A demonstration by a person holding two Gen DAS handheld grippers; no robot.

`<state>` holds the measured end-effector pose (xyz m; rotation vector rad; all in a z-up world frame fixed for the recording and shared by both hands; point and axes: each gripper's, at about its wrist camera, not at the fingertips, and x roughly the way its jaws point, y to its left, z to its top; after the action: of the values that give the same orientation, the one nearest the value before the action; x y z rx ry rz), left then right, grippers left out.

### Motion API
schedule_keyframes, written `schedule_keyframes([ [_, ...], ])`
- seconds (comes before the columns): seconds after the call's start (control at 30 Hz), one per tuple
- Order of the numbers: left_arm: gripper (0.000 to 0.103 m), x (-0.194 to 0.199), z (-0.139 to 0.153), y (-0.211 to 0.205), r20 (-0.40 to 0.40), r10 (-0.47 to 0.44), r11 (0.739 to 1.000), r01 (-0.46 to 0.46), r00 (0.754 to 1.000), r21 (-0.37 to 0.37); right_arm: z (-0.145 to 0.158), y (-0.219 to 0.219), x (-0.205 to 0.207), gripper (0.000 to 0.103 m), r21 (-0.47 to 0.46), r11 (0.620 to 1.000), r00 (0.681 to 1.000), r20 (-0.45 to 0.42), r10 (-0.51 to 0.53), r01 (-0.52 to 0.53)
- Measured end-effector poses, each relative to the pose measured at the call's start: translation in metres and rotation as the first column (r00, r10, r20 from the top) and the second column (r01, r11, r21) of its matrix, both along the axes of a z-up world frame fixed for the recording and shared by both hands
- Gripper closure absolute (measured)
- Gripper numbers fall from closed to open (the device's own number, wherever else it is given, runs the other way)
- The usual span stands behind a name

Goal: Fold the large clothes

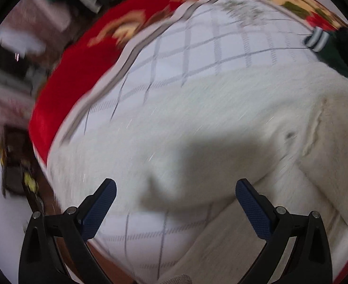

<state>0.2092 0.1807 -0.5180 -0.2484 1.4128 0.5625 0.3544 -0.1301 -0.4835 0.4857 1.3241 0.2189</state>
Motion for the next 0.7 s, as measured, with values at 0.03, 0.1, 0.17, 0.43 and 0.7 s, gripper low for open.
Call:
schedule_keyframes([
  [0.03,0.000,-0.012,-0.003,0.010,-0.015,0.042,0.999,-0.042,0.999,-0.017,-0.004,-0.005,-0.001,0.045,0.005,1.000,1.000,-0.013,-0.002,0.002],
  [0.1,0.000,-0.029,-0.009,0.024,-0.027,0.105,0.994,-0.105,0.994,-0.035,-0.024,-0.001,0.000,0.058,0.030,0.999,0.998,-0.055,0.018,-0.017],
  [0.17,0.000,-0.046,-0.016,0.039,-0.028,0.171,0.984,-0.172,0.985,-0.035,-0.058,0.017,0.010,0.060,0.006,0.998,0.988,-0.139,0.069,-0.069],
  [0.43,0.000,-0.108,-0.050,0.106,-0.003,0.535,0.809,-0.513,0.845,-0.286,-0.051,0.044,-0.004,0.059,-0.083,0.983,0.977,-0.151,0.149,-0.163],
  [0.7,0.001,-0.125,-0.083,0.146,0.004,0.778,0.554,-0.684,0.628,-0.474,-0.055,0.023,-0.064,0.059,-0.102,0.988,0.974,-0.207,0.091,-0.114],
])
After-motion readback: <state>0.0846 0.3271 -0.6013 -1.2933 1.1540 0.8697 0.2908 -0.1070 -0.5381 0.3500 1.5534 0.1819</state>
